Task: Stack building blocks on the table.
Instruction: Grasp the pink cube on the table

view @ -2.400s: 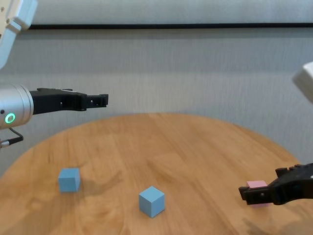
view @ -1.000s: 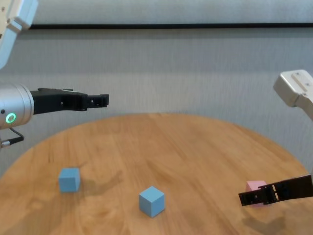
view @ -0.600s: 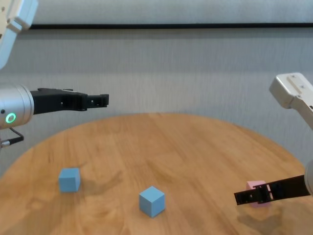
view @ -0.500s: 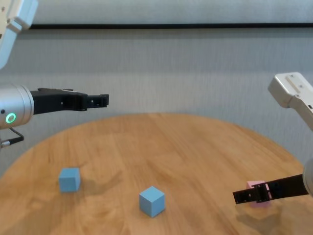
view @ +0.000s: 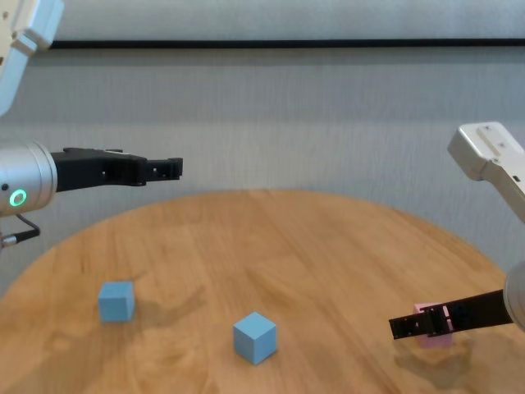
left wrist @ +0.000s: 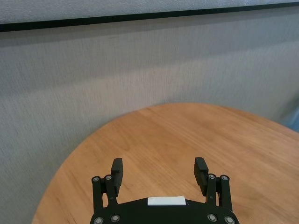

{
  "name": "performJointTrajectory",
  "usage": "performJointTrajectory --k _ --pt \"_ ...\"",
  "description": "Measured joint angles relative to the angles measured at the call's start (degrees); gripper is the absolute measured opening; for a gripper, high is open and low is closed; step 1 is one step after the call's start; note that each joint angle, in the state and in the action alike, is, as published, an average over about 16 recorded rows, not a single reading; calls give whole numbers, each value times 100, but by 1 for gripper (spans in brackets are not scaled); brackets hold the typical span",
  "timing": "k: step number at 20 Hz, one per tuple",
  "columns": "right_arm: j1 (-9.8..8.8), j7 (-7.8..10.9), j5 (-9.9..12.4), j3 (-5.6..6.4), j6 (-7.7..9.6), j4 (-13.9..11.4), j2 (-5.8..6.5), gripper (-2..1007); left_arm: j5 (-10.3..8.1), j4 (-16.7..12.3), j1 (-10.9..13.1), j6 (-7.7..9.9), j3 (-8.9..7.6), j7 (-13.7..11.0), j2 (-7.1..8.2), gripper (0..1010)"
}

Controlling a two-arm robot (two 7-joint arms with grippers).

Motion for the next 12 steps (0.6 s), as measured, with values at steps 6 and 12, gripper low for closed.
performJointTrajectory --k 6,12 --pt "34 66 -28 47 -26 89 -43 1005 0 0 0 0 0 0 0 999" --pt "49 113 -33 77 -45 135 -66 1005 0 0 0 0 0 0 0 999"
